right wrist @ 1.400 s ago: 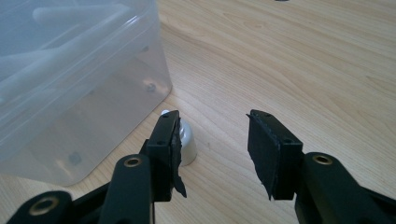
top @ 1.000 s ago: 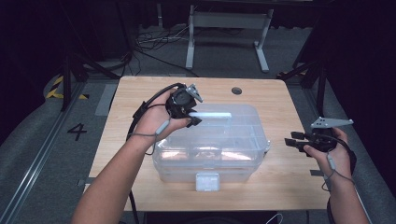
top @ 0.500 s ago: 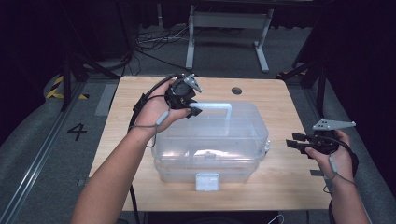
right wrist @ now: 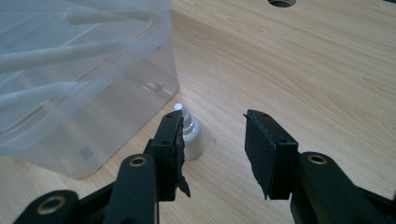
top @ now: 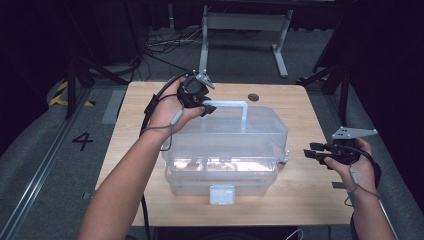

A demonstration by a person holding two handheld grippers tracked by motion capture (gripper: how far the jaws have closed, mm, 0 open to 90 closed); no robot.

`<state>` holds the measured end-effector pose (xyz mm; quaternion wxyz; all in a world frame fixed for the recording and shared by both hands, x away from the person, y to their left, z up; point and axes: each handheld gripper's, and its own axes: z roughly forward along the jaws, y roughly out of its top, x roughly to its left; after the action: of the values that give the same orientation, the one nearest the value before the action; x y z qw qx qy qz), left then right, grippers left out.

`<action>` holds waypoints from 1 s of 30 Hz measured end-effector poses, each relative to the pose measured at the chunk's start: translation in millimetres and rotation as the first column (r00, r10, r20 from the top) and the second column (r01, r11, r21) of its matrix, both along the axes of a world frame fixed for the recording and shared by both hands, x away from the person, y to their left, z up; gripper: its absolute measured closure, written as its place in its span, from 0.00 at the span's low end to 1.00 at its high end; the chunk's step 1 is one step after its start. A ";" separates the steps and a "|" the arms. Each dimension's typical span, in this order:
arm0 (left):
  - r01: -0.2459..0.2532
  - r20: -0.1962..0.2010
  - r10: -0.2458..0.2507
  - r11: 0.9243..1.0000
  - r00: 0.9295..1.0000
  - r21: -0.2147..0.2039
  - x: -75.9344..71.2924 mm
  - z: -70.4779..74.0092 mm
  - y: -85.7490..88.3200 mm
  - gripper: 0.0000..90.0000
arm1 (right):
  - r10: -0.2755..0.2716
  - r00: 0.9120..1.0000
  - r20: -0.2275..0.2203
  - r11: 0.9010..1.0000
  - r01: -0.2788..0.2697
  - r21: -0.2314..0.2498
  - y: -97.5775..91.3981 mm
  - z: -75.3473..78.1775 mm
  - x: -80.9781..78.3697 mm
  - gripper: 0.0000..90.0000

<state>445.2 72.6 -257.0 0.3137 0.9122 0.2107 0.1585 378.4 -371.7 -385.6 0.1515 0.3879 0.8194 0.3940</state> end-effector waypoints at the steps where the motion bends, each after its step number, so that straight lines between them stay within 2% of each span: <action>1: -0.004 0.001 0.004 1.000 1.000 -0.001 0.6 0.1 -0.4 0.75 | 0.002 1.000 0.003 1.000 -0.002 0.000 -0.2 0.1 0.0 0.65; 10: -0.006 -0.021 0.006 1.000 1.000 0.007 6.8 2.2 -0.3 0.75 | 0.018 0.999 0.028 1.000 -0.018 0.004 3.9 4.6 -4.4 0.68; 13: -0.007 -0.027 0.007 1.000 1.000 0.004 8.4 2.5 -0.2 0.75 | 0.029 0.998 0.047 0.999 -0.030 0.019 8.5 8.0 -9.2 0.75; 15: -0.006 -0.032 0.006 1.000 0.999 0.004 10.2 3.0 0.0 0.75 | 0.062 0.996 0.067 0.997 -0.064 0.032 12.9 12.1 -14.1 0.83; 19: -0.004 -0.043 0.004 1.000 0.999 0.003 12.7 3.6 0.1 0.75 | 0.131 0.985 0.113 0.987 -0.140 0.075 23.5 19.6 -24.1 0.96; 20: -0.003 -0.049 0.003 1.000 0.999 0.003 13.5 3.9 0.1 0.75 | 0.153 0.980 0.125 0.982 -0.164 0.090 27.0 21.6 -26.8 0.99; 21: -0.003 -0.049 0.004 1.000 0.999 0.004 14.0 4.2 0.1 0.75 | 0.186 0.972 0.145 0.974 -0.202 0.103 33.2 24.6 -31.1 1.00; 26: -0.008 -0.063 0.007 1.000 0.998 -0.003 15.4 4.3 0.4 0.75 | 0.292 0.944 0.151 0.943 -0.311 0.116 55.5 29.3 -41.9 1.00; 30: -0.006 -0.070 0.006 1.000 0.998 -0.004 15.9 4.4 0.9 0.75 | 0.322 0.933 0.160 0.931 -0.342 0.125 68.0 26.5 -43.2 1.00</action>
<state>461.1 73.5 -252.6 0.3075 0.9159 0.2247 0.1271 335.2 -303.8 -359.1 0.1086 0.2259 0.8288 0.5003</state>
